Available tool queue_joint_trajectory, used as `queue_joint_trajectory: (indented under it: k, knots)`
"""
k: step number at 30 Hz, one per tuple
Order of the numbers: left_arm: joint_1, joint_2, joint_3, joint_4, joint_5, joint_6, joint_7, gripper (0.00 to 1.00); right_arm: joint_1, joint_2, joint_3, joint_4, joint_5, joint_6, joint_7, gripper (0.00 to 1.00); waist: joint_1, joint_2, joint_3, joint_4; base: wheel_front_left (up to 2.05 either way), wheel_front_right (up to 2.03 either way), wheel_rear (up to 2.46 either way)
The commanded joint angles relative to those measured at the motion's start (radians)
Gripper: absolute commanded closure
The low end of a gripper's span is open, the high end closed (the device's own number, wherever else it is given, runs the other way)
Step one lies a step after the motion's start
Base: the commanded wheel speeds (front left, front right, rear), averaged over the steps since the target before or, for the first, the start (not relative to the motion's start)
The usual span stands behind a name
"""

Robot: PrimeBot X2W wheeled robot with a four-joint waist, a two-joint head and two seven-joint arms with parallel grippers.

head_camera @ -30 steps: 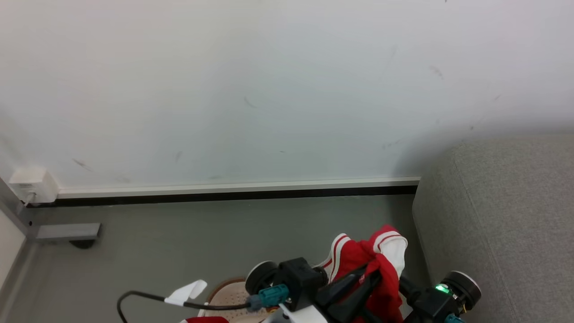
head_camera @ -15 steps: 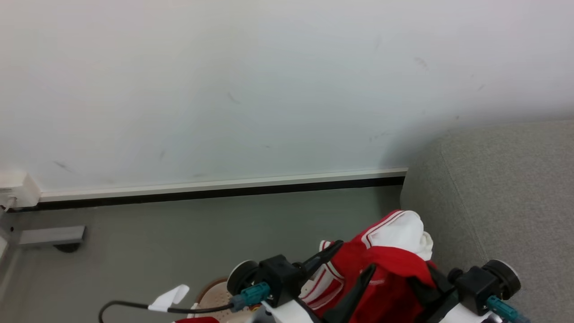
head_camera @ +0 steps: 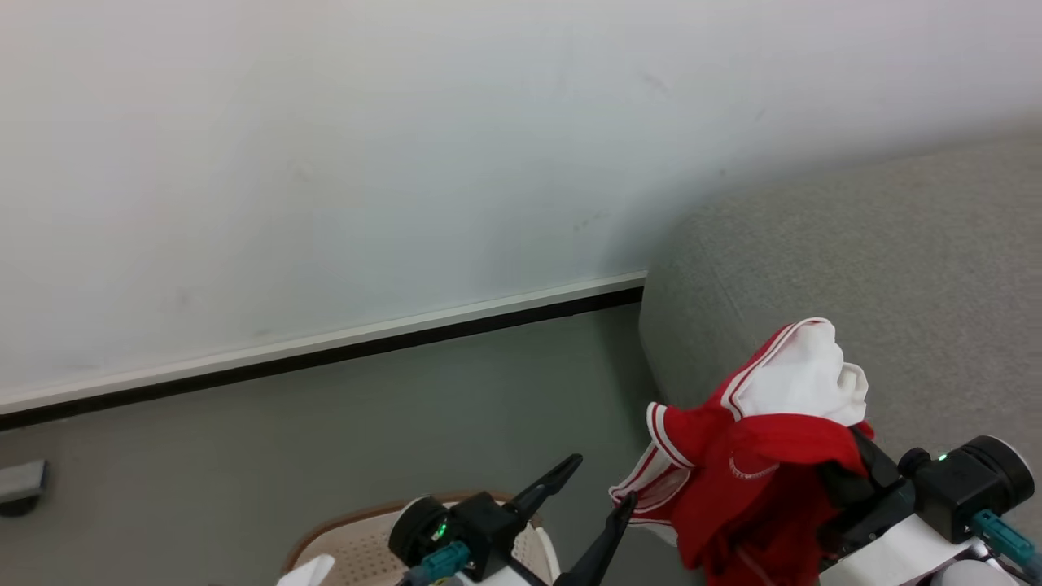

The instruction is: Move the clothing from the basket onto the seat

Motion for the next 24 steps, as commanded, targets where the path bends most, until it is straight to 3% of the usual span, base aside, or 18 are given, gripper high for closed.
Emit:
queue_joint_trajectory:
  k: [1,12,24]
  knots:
    - [-0.004,-0.008,-0.001,0.029,0.008,-0.007,-0.013,0.00,0.005,-0.011,-0.012,-0.011,0.004,0.001,-0.003,1.00,0.0000,0.0000,0.013,-0.057,0.00,0.00,0.00]
    - [-0.002,-0.046,0.015,0.087,0.052,-0.041,-0.025,0.00,0.006,-0.047,-0.070,-0.048,0.018,0.001,-0.003,1.00,0.0000,0.0000,0.048,-0.166,0.00,0.00,0.00]
    - [-0.080,-0.053,0.033,0.099,0.107,-0.064,-0.025,0.00,-0.100,-0.047,-0.180,-0.069,0.018,0.001,-0.003,1.00,0.0000,0.0000,0.194,-0.130,0.00,0.00,0.00]
